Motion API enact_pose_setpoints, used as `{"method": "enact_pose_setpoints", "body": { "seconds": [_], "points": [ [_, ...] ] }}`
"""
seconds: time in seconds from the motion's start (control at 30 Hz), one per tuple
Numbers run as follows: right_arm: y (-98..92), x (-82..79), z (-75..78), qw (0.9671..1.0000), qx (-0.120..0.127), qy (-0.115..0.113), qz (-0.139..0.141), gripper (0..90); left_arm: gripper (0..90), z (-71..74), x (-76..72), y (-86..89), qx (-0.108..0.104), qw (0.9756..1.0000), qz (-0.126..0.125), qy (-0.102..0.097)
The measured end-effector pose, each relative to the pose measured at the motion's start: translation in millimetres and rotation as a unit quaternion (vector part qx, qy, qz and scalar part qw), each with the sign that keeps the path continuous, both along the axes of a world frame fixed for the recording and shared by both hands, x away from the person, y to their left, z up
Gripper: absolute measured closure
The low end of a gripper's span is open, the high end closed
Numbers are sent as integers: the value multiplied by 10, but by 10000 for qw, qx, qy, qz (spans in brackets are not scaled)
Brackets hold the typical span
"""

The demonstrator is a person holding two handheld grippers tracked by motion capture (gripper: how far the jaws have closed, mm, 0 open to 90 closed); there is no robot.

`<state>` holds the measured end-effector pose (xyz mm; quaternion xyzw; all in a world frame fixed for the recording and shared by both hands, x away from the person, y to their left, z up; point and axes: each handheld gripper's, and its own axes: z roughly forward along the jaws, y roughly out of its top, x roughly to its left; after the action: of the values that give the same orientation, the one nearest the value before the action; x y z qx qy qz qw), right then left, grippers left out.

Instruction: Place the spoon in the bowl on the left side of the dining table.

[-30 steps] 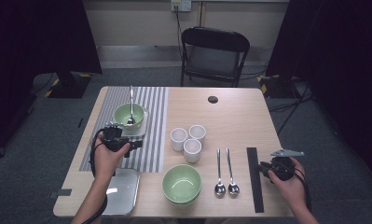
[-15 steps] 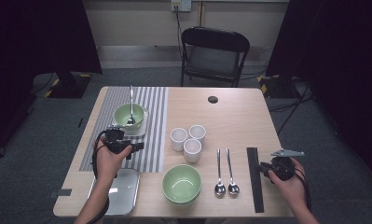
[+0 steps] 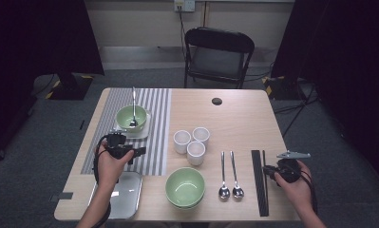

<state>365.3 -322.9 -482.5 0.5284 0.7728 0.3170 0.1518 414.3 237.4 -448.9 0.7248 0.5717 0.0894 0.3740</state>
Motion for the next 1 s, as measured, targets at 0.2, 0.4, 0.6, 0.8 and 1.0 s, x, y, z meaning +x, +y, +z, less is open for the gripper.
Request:
{"method": "enact_pose_setpoints", "body": {
  "seconds": [0.2,0.4,0.6,0.8,1.0],
  "points": [
    [-23,22,4,10000,-43,21,-28,800,335,13,-1,21,8,10000,8,-60],
    [-50,57,7,9999,-5,63,-78,806,335,-12,-15,31,-4,10000,-10,-57],
    [-63,79,16,9998,-33,116,-144,808,334,-58,-40,41,-76,10000,51,-40],
    [-80,103,17,9998,-20,129,-133,814,335,-65,-46,87,-98,9999,83,-35],
    [-96,109,18,9997,59,175,-158,814,334,-66,-51,122,-61,9999,123,-65]
  ]
}}
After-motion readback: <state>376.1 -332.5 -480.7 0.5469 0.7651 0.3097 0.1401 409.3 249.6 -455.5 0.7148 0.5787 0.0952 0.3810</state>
